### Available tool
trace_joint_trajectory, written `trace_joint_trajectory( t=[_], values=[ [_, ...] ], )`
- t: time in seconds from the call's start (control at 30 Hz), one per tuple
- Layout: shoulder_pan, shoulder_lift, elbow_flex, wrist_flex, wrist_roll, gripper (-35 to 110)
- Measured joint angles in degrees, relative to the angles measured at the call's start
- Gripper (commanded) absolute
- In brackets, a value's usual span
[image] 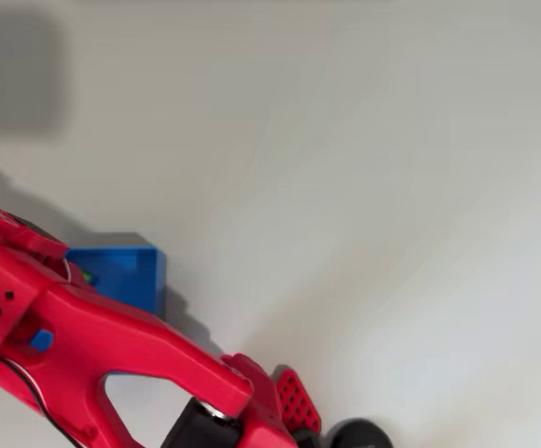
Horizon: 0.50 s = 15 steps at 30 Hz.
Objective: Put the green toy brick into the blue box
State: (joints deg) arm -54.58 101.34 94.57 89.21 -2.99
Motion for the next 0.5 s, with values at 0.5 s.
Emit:
trace_joint_trajectory(
  t=[0.5],
  values=[
    [-0.88, 0.00, 9.84, -5.10, 0.26, 0]
  ],
)
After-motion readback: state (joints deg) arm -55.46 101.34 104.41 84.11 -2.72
